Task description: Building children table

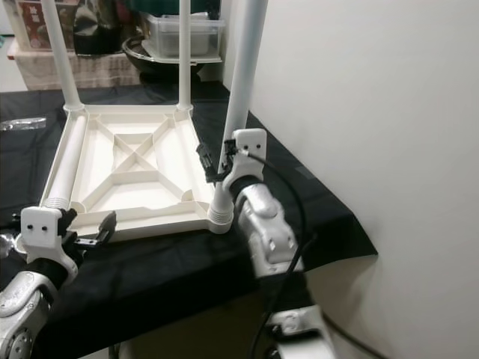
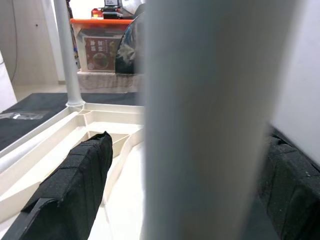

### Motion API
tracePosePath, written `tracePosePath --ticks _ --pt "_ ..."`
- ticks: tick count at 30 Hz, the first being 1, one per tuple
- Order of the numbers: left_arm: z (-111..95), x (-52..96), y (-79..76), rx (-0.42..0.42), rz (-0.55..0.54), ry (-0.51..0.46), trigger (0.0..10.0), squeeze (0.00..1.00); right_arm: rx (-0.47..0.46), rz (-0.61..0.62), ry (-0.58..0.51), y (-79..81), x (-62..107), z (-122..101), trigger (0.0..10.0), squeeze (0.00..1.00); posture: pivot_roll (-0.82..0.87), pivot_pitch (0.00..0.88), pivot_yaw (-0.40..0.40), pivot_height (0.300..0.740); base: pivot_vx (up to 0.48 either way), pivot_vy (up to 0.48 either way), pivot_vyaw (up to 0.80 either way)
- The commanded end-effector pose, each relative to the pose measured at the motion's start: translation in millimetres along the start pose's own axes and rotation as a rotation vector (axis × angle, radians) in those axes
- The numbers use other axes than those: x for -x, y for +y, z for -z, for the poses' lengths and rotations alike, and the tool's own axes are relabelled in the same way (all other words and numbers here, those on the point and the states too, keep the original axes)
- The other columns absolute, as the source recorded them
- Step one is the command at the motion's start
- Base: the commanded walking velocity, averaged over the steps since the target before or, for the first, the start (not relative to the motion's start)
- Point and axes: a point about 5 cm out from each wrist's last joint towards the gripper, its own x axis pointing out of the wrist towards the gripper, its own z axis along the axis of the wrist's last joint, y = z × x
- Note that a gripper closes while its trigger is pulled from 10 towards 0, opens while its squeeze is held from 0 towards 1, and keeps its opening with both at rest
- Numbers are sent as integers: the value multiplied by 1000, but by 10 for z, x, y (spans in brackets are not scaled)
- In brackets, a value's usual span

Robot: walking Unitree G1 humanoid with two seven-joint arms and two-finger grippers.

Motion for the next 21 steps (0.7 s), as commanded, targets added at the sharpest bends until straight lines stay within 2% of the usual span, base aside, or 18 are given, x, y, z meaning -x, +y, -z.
tracePosePath --ticks 1,5,16,21 --pt "40 6 -17 12 7 9 10000 0 -34 -17 27 -60 -24 70 10000 0 69 0 -104 740 0 0 0" --pt "45 4 -29 15 11 9 10000 0 -93 -88 29 -165 -83 81 10000 0 71 0 -105 740 0 0 0" --pt "45 13 -35 22 12 5 10000 0 -163 -288 -1 -270 -147 -45 10000 0 77 0 -114 740 0 0 0" --pt "49 21 -45 24 14 6 10000 0 -141 -336 -7 -314 -153 -57 10000 0 77 0 -114 740 0 0 0"
